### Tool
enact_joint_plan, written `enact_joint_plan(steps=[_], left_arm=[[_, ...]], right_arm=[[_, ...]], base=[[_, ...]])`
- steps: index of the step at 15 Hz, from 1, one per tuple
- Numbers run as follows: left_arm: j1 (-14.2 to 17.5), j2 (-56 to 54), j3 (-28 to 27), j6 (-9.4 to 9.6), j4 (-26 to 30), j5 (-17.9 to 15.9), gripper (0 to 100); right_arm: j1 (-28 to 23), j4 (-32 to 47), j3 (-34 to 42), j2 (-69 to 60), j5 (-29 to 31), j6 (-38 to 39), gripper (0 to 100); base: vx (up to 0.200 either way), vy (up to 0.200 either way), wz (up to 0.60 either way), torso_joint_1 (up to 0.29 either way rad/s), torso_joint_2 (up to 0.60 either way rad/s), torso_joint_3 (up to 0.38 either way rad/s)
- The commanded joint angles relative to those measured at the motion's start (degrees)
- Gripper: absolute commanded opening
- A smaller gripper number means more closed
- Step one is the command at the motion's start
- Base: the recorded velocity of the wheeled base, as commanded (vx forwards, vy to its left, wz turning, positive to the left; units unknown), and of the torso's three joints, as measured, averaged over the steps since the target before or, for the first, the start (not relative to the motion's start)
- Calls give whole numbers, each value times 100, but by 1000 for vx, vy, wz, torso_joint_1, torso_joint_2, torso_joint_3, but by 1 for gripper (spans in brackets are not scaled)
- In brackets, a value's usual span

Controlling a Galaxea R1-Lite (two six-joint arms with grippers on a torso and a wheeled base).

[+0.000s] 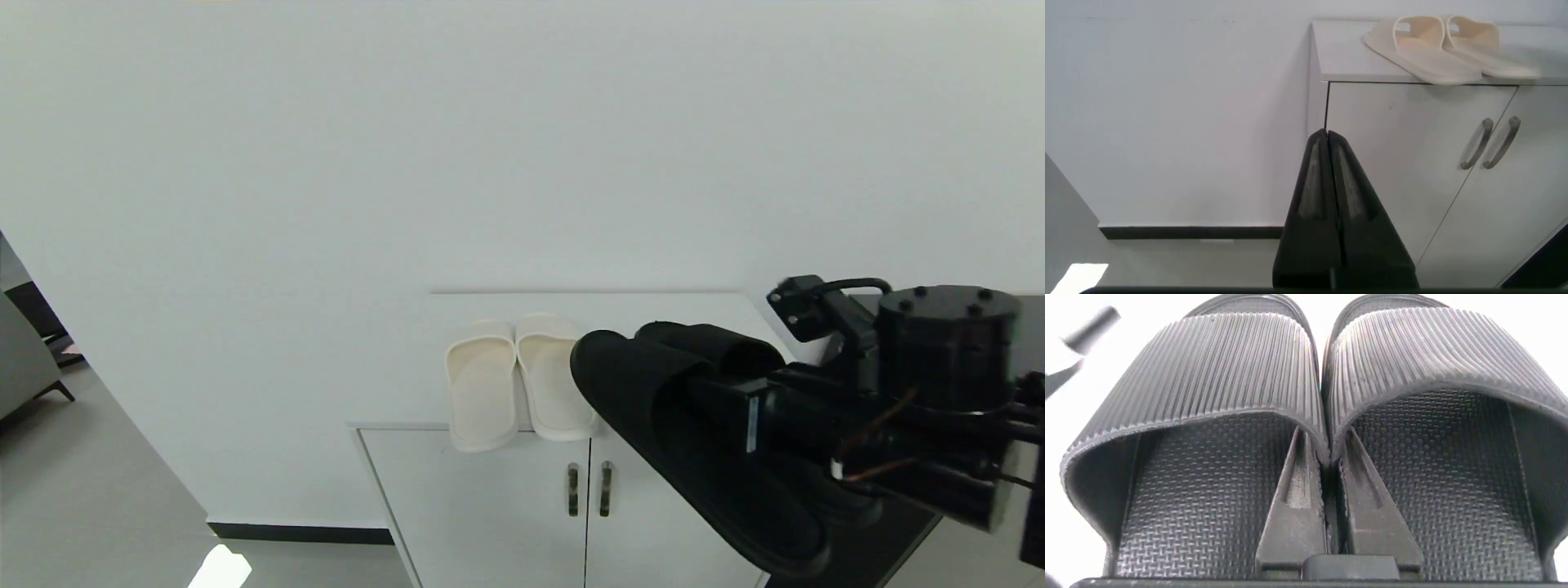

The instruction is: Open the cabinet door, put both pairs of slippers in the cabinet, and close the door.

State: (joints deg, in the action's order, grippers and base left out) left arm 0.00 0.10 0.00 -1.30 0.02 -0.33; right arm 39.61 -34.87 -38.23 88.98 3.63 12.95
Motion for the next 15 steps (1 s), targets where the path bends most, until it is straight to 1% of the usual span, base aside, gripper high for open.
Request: enact_joint_plan(steps=[1,2,4,8,10,11,12,13,14,15], left_arm=[[0,-1,0,-1,6,-2,0],[0,-1,0,-1,-2,-2,0],[0,-1,0,-1,6,-11,0],[0,-1,0,-1,6,-11,0],[0,-1,0,-1,6,-11,0],[0,-1,0,-10,6,-11,0],[0,-1,0,-10,6,-11,0],[0,-1,0,-1,6,-11,0],[0,-1,0,-1,6,-11,0],[0,-1,0,-1,6,-11,0]], right_arm=[[381,-12,782,-1093,-267,-11,0],[522,-20,1028,-1243,-275,6,0],[662,-47,1204,-1339,-337,-3,0],[724,-64,1265,-1366,-521,15,0],[768,-196,1388,-1471,-653,15,0],[777,-302,1503,-1594,-882,15,0],[777,-302,1503,-1594,-882,15,0],[777,-328,1670,-1814,-1216,6,0],[777,-328,1687,-1849,-1286,6,0],[777,-328,1766,-1972,-1532,6,0]], base=[[0,0,0,0,0,0],[0,0,0,0,0,0],[0,0,0,0,0,0],[-200,0,0,8,2,2],[-200,0,0,-7,-2,7],[-200,0,0,-2,-12,2],[-200,0,0,2,2,2],[-200,0,0,-2,7,2],[-200,0,0,-7,2,-2],[-200,0,0,-2,2,-2]])
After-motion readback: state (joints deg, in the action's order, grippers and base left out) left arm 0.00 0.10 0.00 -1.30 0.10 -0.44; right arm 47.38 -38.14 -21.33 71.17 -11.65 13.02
